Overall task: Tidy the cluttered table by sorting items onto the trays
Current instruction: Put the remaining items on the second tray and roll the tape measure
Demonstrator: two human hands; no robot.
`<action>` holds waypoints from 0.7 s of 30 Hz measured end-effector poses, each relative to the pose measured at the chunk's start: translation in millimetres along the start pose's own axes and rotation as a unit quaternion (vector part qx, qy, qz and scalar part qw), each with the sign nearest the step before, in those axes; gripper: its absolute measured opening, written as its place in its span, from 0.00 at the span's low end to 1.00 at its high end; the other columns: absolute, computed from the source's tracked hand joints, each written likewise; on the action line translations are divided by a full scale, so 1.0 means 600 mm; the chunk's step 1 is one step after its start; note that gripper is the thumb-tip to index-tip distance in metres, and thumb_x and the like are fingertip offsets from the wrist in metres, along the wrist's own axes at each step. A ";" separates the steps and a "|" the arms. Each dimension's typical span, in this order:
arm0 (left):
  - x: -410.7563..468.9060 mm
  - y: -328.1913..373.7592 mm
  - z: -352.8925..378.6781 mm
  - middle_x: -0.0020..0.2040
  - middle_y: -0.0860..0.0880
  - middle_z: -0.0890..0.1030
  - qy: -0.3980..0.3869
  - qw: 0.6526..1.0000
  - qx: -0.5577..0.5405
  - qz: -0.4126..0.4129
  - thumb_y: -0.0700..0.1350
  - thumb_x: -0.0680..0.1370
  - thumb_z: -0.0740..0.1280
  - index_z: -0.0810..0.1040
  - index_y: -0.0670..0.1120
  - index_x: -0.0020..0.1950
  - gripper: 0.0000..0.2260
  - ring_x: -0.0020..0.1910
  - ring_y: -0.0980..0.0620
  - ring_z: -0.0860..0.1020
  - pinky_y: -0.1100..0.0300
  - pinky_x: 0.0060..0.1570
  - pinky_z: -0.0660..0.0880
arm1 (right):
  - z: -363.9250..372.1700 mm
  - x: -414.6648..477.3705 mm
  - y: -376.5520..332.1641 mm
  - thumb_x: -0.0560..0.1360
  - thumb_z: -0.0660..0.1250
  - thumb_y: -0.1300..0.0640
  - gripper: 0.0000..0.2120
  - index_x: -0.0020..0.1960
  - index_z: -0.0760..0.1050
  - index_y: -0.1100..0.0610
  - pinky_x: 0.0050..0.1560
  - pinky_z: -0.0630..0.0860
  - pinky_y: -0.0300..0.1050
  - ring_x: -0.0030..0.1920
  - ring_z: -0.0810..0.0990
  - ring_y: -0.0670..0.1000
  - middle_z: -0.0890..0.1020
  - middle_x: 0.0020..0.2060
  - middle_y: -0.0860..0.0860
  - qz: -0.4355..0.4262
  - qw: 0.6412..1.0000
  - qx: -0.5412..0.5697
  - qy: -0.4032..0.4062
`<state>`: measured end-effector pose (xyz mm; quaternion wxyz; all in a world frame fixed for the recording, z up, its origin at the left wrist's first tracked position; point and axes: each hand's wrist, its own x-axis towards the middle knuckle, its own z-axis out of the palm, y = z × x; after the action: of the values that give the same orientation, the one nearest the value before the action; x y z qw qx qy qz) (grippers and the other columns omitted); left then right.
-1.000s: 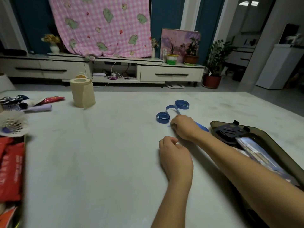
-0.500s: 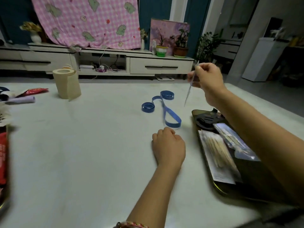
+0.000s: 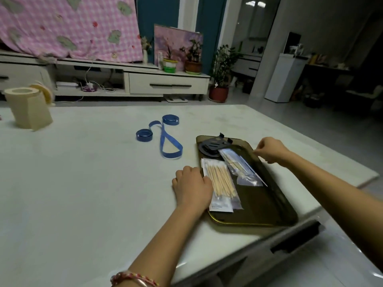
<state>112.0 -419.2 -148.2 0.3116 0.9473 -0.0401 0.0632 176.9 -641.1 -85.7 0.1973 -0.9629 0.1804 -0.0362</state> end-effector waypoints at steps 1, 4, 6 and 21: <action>-0.001 -0.001 0.001 0.60 0.46 0.74 -0.001 1.000 0.002 0.004 0.47 0.79 0.55 0.74 0.43 0.59 0.14 0.60 0.46 0.68 0.53 0.58 0.64 | 0.004 0.000 0.004 0.75 0.64 0.59 0.07 0.44 0.74 0.64 0.32 0.73 0.44 0.34 0.75 0.54 0.77 0.38 0.59 0.005 1.000 -0.023 -0.001; -0.001 0.001 -0.002 0.54 0.44 0.76 0.004 1.000 -0.004 0.007 0.46 0.79 0.55 0.77 0.42 0.51 0.13 0.56 0.45 0.70 0.53 0.55 0.66 | 0.029 -0.008 0.014 0.78 0.59 0.58 0.09 0.49 0.72 0.64 0.37 0.70 0.44 0.41 0.74 0.56 0.77 0.45 0.61 0.018 0.997 -0.065 -0.030; -0.003 0.006 -0.005 0.51 0.43 0.77 0.003 1.000 -0.006 0.002 0.45 0.79 0.55 0.77 0.41 0.48 0.13 0.54 0.45 0.71 0.53 0.53 0.66 | 0.041 -0.011 0.016 0.78 0.57 0.61 0.08 0.47 0.72 0.64 0.40 0.69 0.45 0.42 0.74 0.57 0.78 0.48 0.63 0.010 0.998 -0.054 -0.014; -0.032 -0.119 -0.152 0.47 0.45 0.78 0.118 0.983 -0.109 -0.085 0.43 0.79 0.58 0.77 0.40 0.45 0.11 0.44 0.51 0.79 0.53 0.44 0.80 | 0.065 -0.043 -0.217 0.78 0.57 0.62 0.09 0.43 0.72 0.65 0.42 0.76 0.52 0.41 0.77 0.59 0.76 0.39 0.60 -0.156 0.986 0.063 0.006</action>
<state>92.4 -306.7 -120.0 0.4195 0.8935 0.0708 0.1436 201.8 -506.0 -70.5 0.2484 -0.9647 0.0264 -0.0836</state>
